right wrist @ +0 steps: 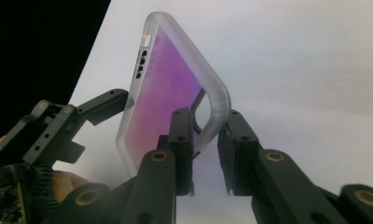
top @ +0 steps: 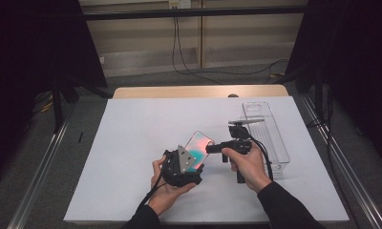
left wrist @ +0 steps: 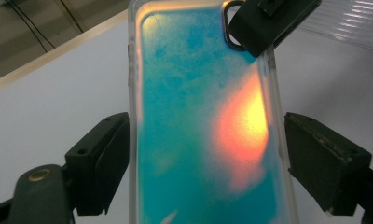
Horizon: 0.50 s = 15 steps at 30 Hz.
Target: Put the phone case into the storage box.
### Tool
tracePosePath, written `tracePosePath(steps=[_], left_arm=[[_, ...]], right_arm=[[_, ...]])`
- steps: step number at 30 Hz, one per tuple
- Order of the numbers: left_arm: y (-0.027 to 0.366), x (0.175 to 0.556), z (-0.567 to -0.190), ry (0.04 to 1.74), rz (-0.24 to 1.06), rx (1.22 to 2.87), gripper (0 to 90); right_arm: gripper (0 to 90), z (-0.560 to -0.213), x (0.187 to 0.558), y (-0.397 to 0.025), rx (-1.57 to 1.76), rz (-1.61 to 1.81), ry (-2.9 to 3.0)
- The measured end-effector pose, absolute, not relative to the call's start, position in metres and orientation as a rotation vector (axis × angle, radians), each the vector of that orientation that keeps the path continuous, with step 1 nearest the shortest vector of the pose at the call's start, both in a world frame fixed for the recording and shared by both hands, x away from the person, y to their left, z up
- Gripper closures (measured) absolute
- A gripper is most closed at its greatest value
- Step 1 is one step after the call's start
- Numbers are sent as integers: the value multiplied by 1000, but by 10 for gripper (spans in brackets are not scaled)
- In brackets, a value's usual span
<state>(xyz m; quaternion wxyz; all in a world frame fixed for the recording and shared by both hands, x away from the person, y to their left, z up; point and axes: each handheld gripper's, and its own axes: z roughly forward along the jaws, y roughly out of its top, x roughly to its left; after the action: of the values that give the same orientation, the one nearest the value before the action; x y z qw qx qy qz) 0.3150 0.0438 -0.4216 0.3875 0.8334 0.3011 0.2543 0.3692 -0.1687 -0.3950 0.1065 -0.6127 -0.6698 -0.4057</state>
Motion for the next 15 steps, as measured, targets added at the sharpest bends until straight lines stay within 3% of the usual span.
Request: tracePosePath(steps=[15], left_arm=[[46,321,-426,805,658,2109,168]], right_arm=[[823,-393,370,-164,-1814,-1244,-1919]])
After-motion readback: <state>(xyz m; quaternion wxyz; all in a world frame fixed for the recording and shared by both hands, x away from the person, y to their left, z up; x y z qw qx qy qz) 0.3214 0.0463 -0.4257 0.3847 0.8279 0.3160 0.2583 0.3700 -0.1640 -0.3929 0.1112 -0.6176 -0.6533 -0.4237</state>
